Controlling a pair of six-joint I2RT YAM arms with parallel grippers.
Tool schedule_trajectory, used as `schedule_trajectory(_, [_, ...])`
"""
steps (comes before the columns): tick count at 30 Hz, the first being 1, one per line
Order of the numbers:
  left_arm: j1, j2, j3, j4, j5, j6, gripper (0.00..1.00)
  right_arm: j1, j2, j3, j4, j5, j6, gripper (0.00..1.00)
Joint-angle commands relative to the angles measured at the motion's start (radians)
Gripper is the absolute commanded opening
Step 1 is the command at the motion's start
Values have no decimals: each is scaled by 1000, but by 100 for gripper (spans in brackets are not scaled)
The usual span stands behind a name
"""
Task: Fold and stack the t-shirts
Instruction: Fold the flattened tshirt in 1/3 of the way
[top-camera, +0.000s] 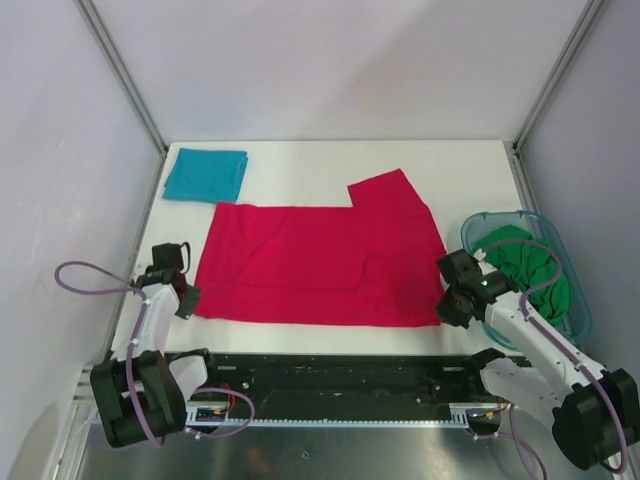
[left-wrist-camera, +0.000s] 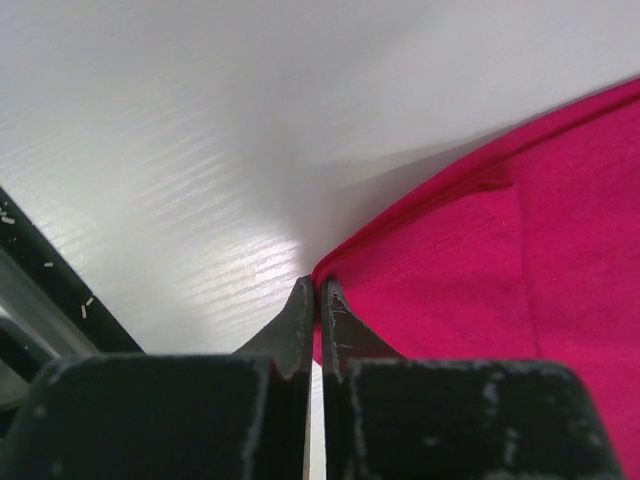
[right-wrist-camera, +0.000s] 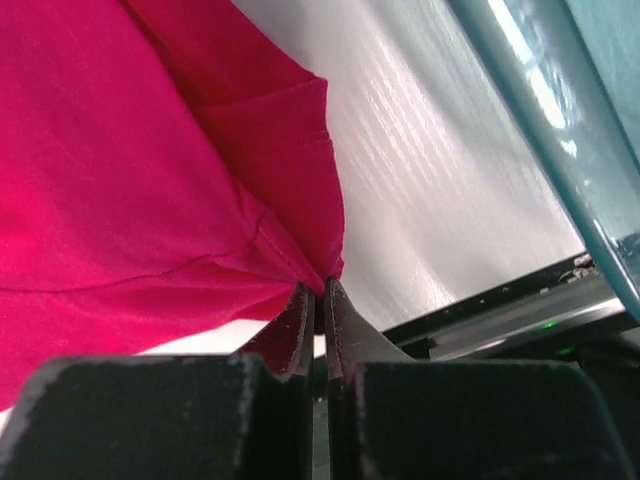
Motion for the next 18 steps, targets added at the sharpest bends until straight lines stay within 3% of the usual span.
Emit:
schedule_trajectory(1, [22,-63,9,-78,-52,-67,0,-8,-43,-7,-75,-48,41,0])
schedule_trajectory(6, [69,-90,-1,-126,-24,-118,5,-23,-58,-6,-108,-79,54,0])
schedule_trajectory(9, [77,-107,5,-138,-9,-122,25,-36,-79,-6,-128,-108,55,2])
schedule_trajectory(11, [80,-120,24,-146,6,-105,49,-48,-116,-2,-147,-116,53,15])
schedule_trajectory(14, [78,-137,91,-153,35,-29,88,-57,-194,25,-153,-127,27,49])
schedule_trajectory(16, [76,-142,153,-155,55,46,97,-60,-226,69,-154,-108,2,63])
schedule_trajectory(18, [52,-137,227,-152,47,109,99,-60,-220,128,-152,-71,-30,70])
